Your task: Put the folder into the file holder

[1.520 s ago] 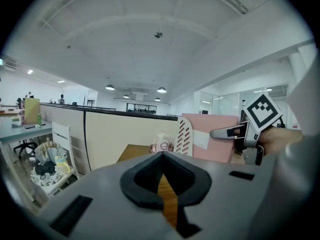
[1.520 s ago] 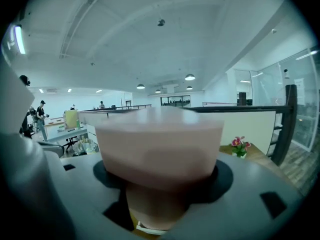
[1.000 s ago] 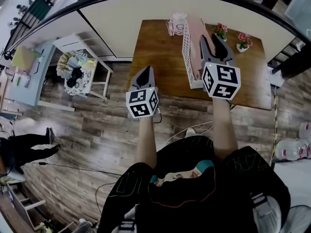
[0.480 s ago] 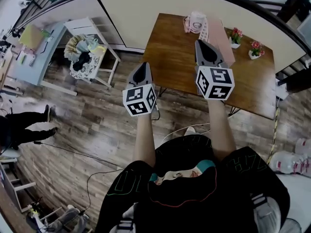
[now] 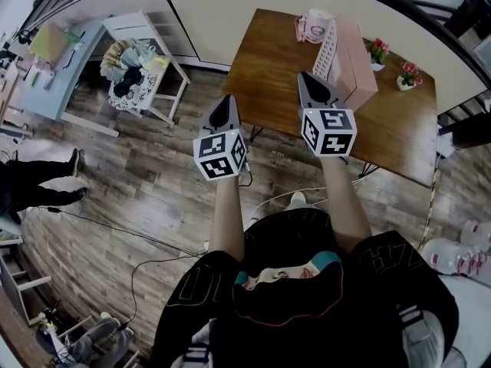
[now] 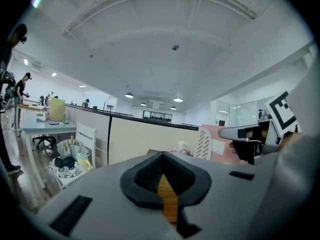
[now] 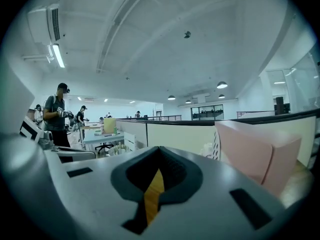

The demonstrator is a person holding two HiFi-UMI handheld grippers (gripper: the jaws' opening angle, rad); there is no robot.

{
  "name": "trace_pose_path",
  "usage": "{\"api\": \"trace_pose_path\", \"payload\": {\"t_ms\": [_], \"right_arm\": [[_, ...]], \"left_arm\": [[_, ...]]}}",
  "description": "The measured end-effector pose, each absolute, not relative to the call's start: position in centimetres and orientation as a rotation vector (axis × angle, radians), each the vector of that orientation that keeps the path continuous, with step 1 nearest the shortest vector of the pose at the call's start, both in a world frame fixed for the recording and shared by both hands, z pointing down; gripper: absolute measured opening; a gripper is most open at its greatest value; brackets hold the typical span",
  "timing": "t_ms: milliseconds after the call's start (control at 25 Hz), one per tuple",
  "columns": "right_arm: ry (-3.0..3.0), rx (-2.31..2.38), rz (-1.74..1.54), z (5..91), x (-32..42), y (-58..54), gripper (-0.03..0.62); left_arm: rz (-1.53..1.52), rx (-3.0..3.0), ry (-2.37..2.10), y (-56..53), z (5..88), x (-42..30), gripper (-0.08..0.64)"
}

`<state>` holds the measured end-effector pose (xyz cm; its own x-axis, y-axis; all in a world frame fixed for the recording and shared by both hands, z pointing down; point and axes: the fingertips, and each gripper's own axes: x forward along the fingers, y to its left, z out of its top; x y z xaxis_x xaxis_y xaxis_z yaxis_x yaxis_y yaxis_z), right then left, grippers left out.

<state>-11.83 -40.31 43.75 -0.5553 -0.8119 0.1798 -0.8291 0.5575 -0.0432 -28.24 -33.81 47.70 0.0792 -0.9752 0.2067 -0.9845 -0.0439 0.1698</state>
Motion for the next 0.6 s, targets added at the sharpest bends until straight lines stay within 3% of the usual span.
{"api": "trace_pose_path", "payload": {"t_ms": [600], "right_arm": [[-2.642,1.411,0.139,42.9,-9.8,-39.7,0.003]], "left_arm": [[0.026,2.112,-1.943,-33.9,47.6,-26.1,-0.003]]}}
